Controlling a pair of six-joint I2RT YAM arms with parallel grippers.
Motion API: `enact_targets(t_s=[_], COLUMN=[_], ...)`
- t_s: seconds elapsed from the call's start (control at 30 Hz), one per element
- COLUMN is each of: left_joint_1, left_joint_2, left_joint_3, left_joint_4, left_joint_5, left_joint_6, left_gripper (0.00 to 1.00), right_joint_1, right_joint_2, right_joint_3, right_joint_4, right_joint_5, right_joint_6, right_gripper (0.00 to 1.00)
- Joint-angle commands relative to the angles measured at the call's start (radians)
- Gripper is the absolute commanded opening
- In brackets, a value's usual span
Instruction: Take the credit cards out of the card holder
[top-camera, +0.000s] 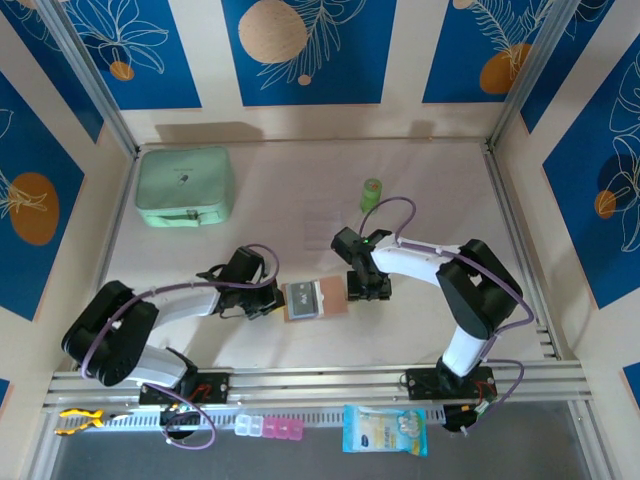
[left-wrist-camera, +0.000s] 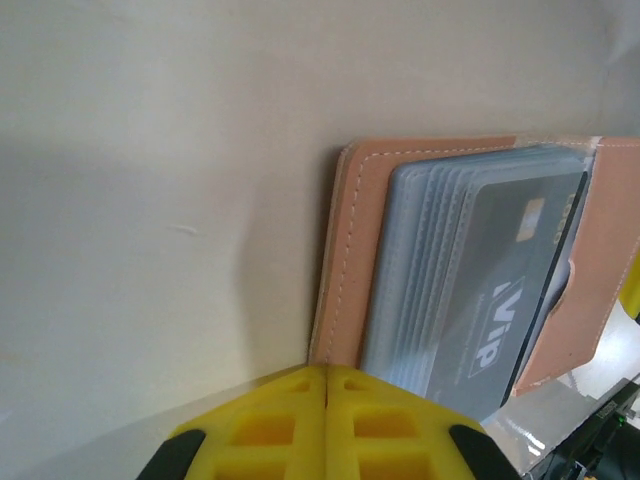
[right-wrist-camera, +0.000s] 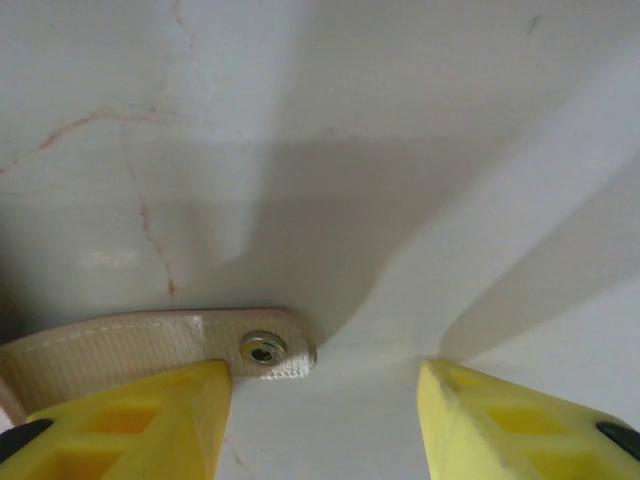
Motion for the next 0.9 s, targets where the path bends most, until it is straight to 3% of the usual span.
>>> enact_targets(t_s=[0.0, 0.5, 0.87], left_joint_1=[-0.002, -0.002, -0.003], left_joint_2=[0.026, 0.007, 0.011], left_joint_3=[0.010, 0.039, 0.028], left_joint_4=[-0.027, -0.067, -0.062], left_joint_5=[0.003, -0.011, -0.015], left_joint_6=[0.023, 0.048, 0.048], left_gripper=[0.02, 0.01, 0.01], right_joint_1=[-0.005, 0.011, 0.148], right_joint_2=[0.029, -0.096, -0.052], right_joint_3=[-0.016, 0.084, 0.329], right_joint_4=[-0.015, -0.138, -0.234], right_joint_5=[0.012, 0.042, 0.027], right_joint_6=[0.013, 0.025, 0.022], right_gripper=[0.54, 0.55, 0.53])
